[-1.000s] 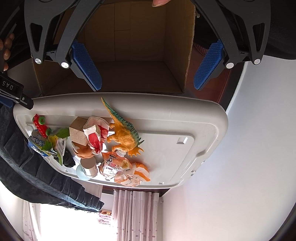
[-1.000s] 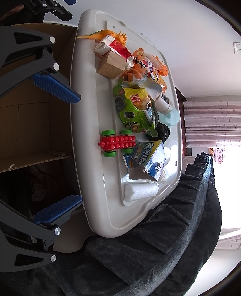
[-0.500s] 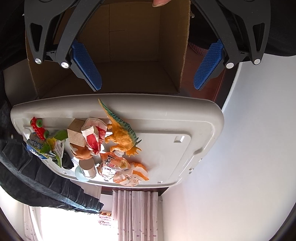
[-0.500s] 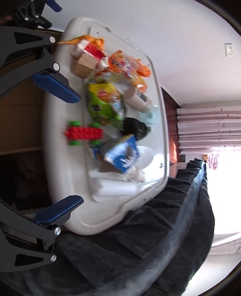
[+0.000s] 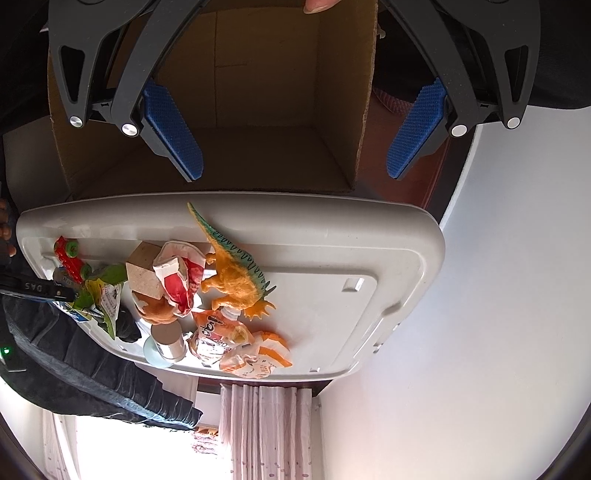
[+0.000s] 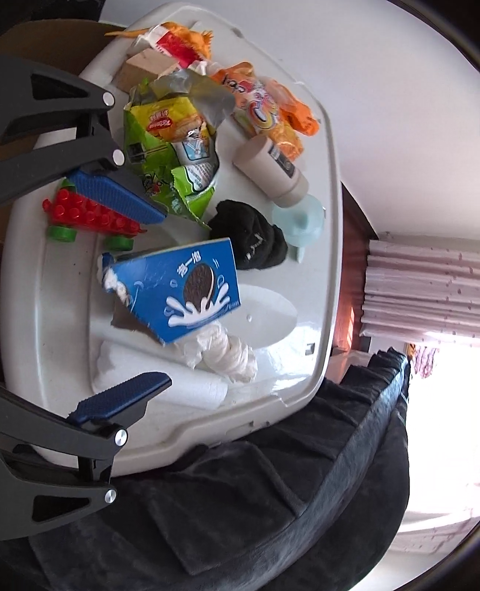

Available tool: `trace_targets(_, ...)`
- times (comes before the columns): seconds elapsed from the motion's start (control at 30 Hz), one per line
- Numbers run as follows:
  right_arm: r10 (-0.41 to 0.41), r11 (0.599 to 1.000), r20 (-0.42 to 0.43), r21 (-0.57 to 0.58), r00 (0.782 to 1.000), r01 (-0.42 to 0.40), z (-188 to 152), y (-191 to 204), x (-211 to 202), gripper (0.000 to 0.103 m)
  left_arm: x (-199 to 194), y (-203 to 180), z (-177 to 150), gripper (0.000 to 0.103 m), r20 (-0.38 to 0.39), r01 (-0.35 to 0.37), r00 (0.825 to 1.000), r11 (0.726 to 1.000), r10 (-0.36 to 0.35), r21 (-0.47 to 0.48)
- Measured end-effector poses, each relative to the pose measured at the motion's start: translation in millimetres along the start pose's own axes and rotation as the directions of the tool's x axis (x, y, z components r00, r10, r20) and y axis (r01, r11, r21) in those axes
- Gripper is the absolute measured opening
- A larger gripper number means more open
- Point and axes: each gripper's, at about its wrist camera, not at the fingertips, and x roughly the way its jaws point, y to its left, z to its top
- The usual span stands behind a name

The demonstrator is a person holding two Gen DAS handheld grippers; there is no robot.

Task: Collect trash
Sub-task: 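Grasp the blue milk-print box with the right gripper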

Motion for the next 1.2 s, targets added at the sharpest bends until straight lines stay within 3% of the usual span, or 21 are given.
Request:
trace_targets(0.13,0.040,0.999,-0.035,0.023,0.999,-0.040,3.4,1.7,20.9,0.055,1.4,0.1,1.2,0.097,-0.008,0.007,1.000,1.000,-0.007,-0.002)
trace_targets(0.43,0.101,0.991,-0.018,0.091,0.995,-0.099,11.1,-1.1,37.4,0.058,2.6,-1.0,0.2,0.097,-0.012,0.006,1.000,1.000,-0.006,-0.006)
trace_targets(0.73,0.146,0.980,0.017,0.134,0.989,-0.146,9.9,-7.6,35.8,0.050,0.6,-3.9,-2.5,0.097,0.009,-0.004,1.000,1.000,0.004,0.018)
trace_targets(1.0,0.014,0.988,0.036,0.152,0.999,-0.020,-6.1,-12.7,-29.2,0.050,-1.3,-3.7,-0.4,0.097,0.018,0.046,0.999,0.999,-0.047,0.013)
trace_targets(1.2,0.088,0.980,0.168,0.163,0.982,-0.115,-33.6,5.5,-91.6,0.051,4.5,-11.7,25.5,0.097,0.050,0.083,0.995,0.997,-0.083,0.002)
